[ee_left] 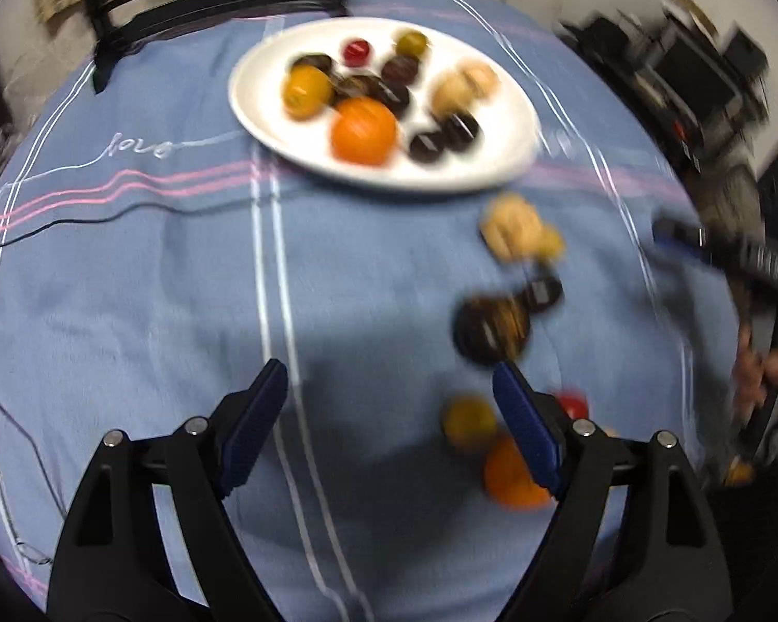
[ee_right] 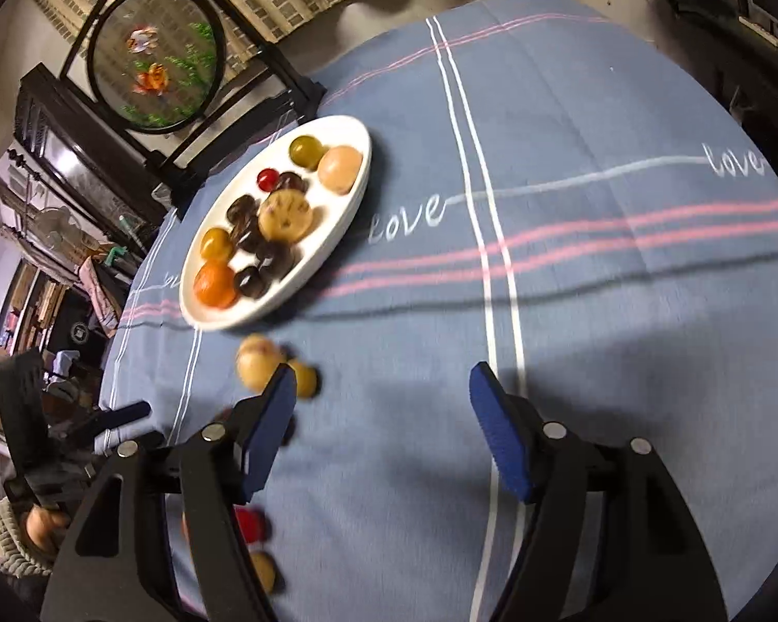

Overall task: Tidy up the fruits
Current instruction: 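Move both grippers back toward the remaining fruit cluster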

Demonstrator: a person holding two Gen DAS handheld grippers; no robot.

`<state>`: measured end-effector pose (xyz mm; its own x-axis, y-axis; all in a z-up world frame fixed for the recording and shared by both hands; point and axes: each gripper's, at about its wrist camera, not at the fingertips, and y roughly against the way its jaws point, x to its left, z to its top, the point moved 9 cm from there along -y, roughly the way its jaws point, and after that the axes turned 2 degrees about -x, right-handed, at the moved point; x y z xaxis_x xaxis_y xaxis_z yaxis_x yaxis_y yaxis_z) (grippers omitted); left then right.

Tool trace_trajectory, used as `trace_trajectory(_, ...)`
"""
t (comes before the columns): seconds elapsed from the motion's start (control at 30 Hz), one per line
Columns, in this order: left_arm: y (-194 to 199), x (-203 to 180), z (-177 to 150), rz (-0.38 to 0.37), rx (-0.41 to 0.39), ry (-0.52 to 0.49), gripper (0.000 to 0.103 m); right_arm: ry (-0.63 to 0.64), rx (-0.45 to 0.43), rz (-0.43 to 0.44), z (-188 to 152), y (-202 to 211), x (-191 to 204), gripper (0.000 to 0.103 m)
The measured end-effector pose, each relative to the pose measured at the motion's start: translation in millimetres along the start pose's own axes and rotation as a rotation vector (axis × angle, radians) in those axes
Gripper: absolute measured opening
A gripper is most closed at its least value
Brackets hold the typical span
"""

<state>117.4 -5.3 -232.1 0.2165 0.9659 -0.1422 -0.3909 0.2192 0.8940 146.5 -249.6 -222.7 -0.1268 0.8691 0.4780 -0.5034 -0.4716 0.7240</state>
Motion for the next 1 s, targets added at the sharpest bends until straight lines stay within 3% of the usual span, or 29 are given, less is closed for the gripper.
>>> trace_trajectory(0.07,3.9,-3.3,-10.4,0.029,0.006,-0.046,0.083,0.024,0.011,0.013,-8.8,3.7,7.5,0.07)
trace_trajectory(0.23,11.7,-6.9,-12.3,0.003,-0.008,-0.037,0.083,0.06,0.043,0.03,-21.6,5.1,24.1,0.07)
trace_trajectory(0.67,-17.4,-16.3,-19.6,-0.041,0.039,-0.008,0.084,0.104,0.066,-0.042,-31.2,17.1,22.0,0.07)
trace_trajectory(0.83,-19.2,1.5,-22.9,0.0,0.037,0.024,0.09,0.127,0.072,-0.041,-29.7,15.0,28.3,0.07)
trace_trajectory(0.93,-7.4,22.6,-21.1,0.054,-0.002,0.07,0.089,0.138,0.078,-0.035,-29.4,12.2,32.3,0.07)
trace_trajectory(1.0,1.2,33.3,-21.3,0.048,-0.025,0.112,0.087,0.14,0.086,-0.03,-29.5,9.4,33.4,0.07)
